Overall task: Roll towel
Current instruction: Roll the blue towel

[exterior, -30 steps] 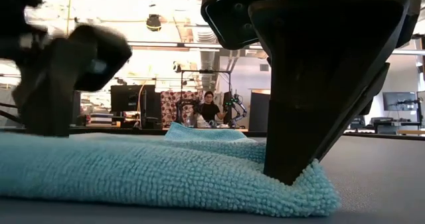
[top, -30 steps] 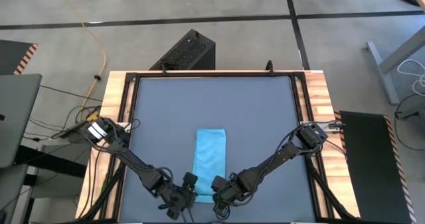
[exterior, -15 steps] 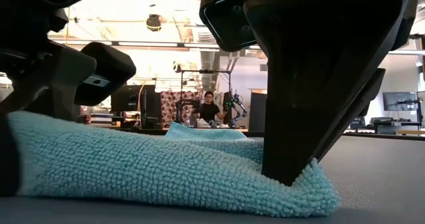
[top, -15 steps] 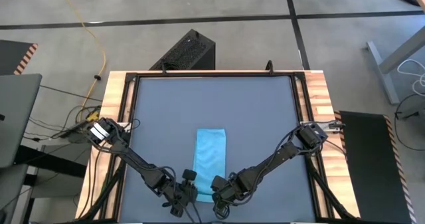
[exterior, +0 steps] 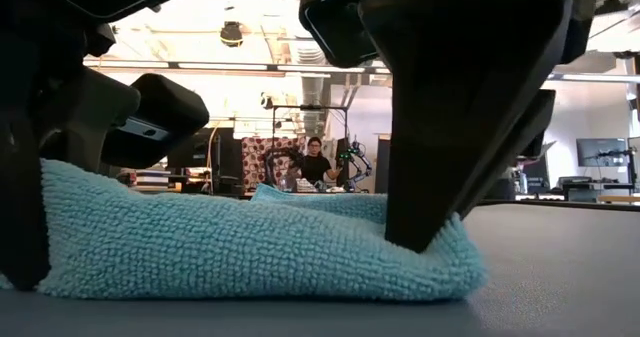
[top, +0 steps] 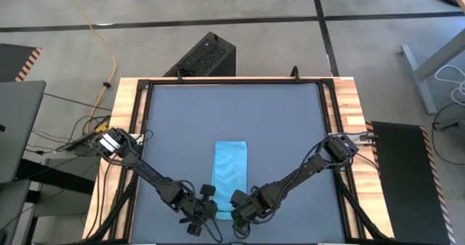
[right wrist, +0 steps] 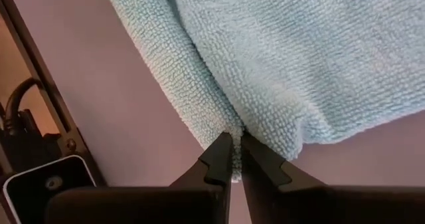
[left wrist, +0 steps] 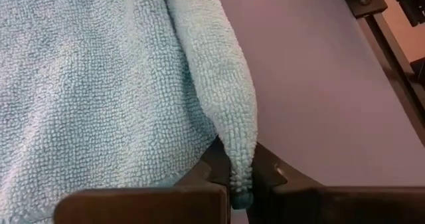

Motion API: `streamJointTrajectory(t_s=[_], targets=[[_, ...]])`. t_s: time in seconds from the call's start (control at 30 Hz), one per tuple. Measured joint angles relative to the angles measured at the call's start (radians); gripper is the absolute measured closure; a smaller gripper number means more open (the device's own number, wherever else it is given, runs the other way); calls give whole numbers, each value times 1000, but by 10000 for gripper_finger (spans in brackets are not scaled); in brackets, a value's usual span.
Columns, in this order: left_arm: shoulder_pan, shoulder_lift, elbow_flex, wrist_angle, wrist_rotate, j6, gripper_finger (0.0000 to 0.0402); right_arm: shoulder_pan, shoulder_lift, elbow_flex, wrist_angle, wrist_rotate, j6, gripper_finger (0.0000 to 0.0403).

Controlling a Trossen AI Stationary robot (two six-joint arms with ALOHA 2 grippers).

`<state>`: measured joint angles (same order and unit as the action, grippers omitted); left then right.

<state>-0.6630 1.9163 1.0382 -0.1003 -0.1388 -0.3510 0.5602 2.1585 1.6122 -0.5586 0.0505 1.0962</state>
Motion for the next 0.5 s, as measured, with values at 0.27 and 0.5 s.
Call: streamJointTrajectory(t_s=[0.27, 0.5], targets=[[15, 0, 0, -3, 45, -55, 401, 25, -49, 5, -49, 51, -18, 346], [18, 0, 0, -2, 72, -83, 401, 98, -137, 1, -112, 230, -31, 339]])
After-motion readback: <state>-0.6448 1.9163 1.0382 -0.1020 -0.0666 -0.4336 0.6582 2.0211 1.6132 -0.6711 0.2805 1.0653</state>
